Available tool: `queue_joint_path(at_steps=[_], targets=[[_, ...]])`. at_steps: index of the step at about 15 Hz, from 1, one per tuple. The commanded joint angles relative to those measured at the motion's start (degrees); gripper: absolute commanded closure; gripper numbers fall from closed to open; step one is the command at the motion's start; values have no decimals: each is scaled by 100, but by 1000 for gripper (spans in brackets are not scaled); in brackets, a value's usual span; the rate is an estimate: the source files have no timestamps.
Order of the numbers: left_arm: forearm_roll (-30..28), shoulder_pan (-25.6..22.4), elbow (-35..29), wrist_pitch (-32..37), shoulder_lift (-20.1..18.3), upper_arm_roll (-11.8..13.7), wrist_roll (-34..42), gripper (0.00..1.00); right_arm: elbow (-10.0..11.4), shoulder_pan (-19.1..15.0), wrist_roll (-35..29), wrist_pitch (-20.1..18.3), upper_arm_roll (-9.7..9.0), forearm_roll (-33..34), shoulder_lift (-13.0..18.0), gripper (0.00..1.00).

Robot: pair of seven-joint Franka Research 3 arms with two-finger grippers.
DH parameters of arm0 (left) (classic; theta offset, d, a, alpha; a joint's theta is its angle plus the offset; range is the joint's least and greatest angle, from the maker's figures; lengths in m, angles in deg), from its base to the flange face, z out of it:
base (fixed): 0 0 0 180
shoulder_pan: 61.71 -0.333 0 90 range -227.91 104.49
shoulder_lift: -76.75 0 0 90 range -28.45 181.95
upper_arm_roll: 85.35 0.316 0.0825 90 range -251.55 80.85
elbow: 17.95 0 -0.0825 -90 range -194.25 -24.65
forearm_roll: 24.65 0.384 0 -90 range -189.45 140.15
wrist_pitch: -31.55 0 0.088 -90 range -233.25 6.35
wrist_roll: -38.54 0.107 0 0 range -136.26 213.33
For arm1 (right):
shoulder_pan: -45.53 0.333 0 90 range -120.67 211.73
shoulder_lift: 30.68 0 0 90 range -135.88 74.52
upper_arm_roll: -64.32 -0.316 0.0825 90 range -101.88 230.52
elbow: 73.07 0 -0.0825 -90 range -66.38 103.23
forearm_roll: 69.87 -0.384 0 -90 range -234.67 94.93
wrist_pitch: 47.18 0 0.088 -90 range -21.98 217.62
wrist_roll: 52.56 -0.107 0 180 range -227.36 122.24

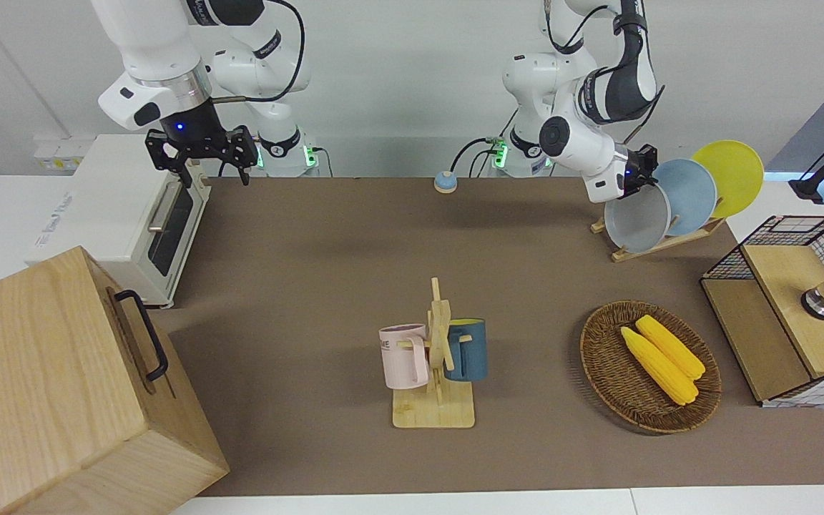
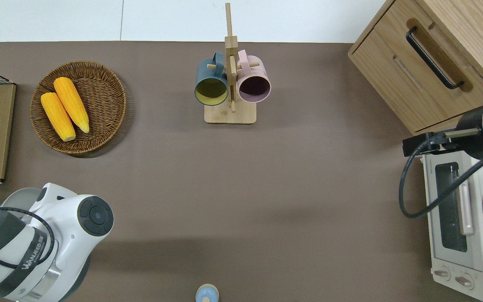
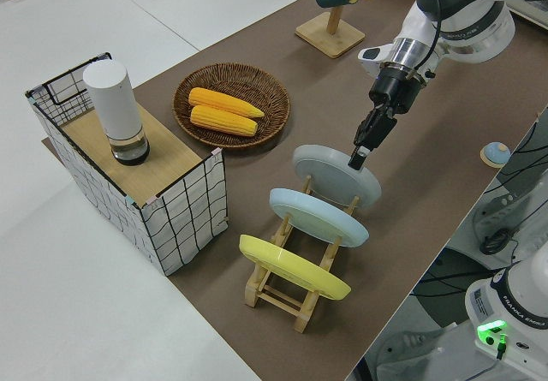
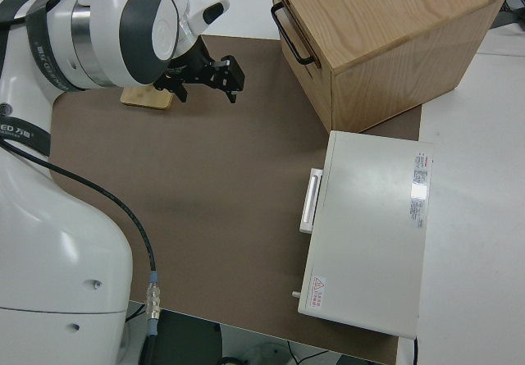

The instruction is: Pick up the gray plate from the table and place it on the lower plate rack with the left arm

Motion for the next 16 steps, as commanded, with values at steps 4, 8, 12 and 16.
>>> queue_joint_path(at_steps=[4,8,12,16], targets=[[252,-33,-79,-61,15,0,-133,4,-114,-128,-75,-92,-118,17,-54,17],[252,-24,-79,-52,24,0,-133,0,-123,-128,-75,-92,-118,17,-54,17],[260,-24,-70,-52,15,0,-133,0,-123,-128,-75,-92,-118,17,-54,17],[138,-24,350,88,138,-9,-19,0,-123,-128,-75,-92,-118,17,-54,17]])
